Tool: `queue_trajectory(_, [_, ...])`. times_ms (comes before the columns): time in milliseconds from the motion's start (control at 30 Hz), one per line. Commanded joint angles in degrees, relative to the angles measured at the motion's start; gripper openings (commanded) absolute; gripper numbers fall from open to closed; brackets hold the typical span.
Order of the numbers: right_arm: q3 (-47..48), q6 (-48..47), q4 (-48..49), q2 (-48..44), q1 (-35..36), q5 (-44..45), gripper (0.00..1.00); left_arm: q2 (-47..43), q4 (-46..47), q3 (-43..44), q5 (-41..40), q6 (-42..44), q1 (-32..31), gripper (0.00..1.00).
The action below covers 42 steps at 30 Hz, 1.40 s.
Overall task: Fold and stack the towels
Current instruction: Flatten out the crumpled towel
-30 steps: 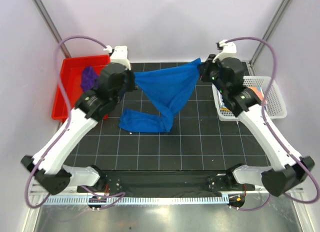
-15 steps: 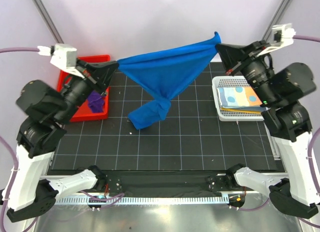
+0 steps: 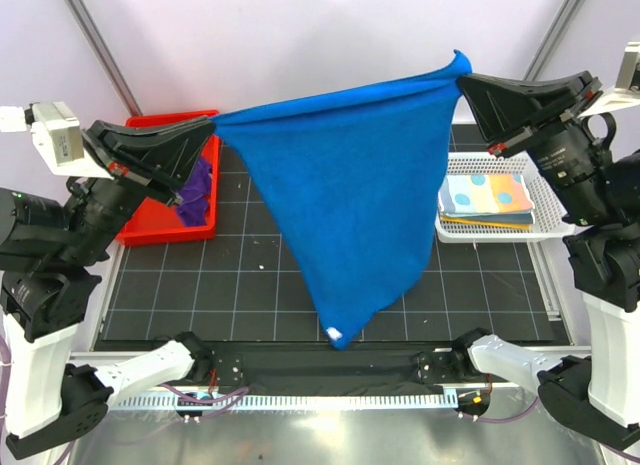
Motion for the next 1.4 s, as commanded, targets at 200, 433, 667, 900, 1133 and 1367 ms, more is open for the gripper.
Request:
queue_trajectory(200, [3.48, 1.03, 1.35, -1.33, -0.43, -0.18, 0.01, -2.10, 5.17, 2.63, 0.08, -0.26, 0.28, 0.00])
queue_trajectory(433, [-2.75, -0.81, 2.49, -0.90, -0.43, 3.86, 0.01, -0.08, 5.60, 0.78, -4.04, 1.75, 0.28, 0.00])
queue_trajectory(667, [-6.63, -4.94, 5.48, 3.93, -0.34, 10.01, 0.01, 9.49, 7.97, 1.13, -10.02, 6.94, 0.54, 0.00])
queue_trajectory(900, [-5.49, -10.30, 11.18, 15.34, -1.04, 16.61, 0.01, 23.97, 13.42, 3.85, -2.04, 0.62, 13.54, 0.00])
queue_trajectory(1133, [-3.03, -4.69, 19.71, 28.97, -10.35, 9.60, 0.01, 39.18, 18.60, 10.09, 3.24, -3.33, 20.93, 0.00])
queue_trajectory(1367, [3.46, -3.01, 26.92, 45.66, -14.05, 8.70, 0.01, 53.60, 20.98, 19.67, 7.20, -6.68, 25.85, 0.00])
